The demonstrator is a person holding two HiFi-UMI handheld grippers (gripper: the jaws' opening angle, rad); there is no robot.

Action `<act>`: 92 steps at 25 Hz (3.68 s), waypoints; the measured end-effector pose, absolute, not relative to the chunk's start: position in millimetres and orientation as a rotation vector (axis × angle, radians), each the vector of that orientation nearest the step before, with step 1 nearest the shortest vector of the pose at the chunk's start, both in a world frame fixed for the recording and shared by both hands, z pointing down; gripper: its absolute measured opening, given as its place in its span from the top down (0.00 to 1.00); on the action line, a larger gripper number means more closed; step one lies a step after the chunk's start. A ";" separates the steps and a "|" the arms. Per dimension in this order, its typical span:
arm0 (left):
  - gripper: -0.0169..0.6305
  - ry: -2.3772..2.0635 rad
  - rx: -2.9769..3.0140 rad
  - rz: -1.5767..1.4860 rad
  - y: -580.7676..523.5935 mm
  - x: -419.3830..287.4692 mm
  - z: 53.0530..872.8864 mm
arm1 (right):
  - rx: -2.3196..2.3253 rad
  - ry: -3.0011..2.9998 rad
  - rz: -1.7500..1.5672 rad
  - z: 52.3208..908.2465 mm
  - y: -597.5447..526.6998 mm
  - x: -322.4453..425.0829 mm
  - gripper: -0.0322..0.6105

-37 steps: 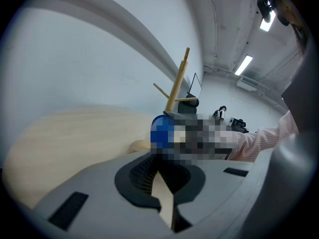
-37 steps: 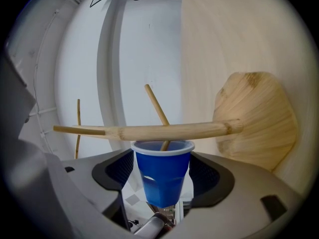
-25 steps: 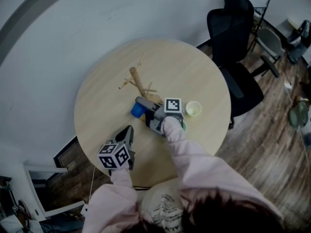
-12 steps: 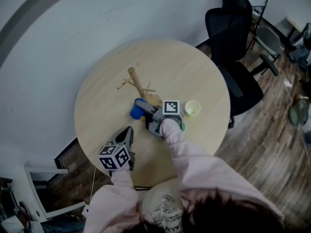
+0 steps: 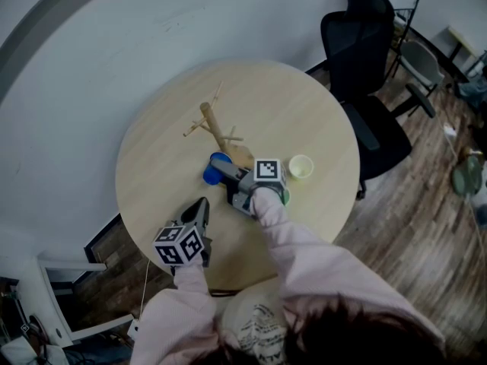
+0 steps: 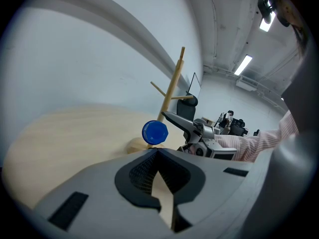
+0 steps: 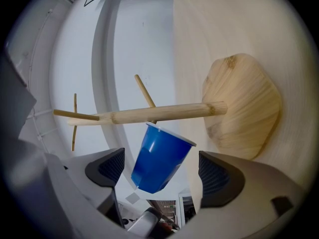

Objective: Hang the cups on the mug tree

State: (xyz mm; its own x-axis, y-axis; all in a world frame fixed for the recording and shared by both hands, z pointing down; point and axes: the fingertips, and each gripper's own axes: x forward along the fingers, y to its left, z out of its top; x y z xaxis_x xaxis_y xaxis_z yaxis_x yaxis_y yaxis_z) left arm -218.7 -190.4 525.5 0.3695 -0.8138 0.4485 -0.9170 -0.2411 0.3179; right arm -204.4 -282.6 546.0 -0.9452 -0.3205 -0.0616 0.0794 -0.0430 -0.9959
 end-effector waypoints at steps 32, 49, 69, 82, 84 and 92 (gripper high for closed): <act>0.97 -1.414 2.157 0.243 -162.5 -210.4 529.1 | -0.038 2.471 -1.597 499.1 -202.7 -197.7 0.53; 0.97 -1.222 2.287 0.304 -150.6 -177.1 537.4 | -0.582 2.609 -1.347 525.5 -184.7 -138.8 0.86; 0.97 -1.044 2.395 0.358 -140.1 -123.8 541.6 | -1.130 2.788 -0.946 542.7 -159.9 -60.9 0.95; 0.97 -1.082 2.313 0.362 -139.6 -61.9 552.8 | -1.212 2.923 -0.907 565.5 -162.6 3.0 0.93; 0.97 -1.097 2.298 0.360 -138.8 -55.2 554.6 | -1.199 2.952 -0.917 569.8 -164.4 6.1 0.90; 0.97 -1.210 2.223 0.323 -141.3 -47.4 557.1 | -1.123 3.058 -0.948 586.8 -173.9 8.2 0.73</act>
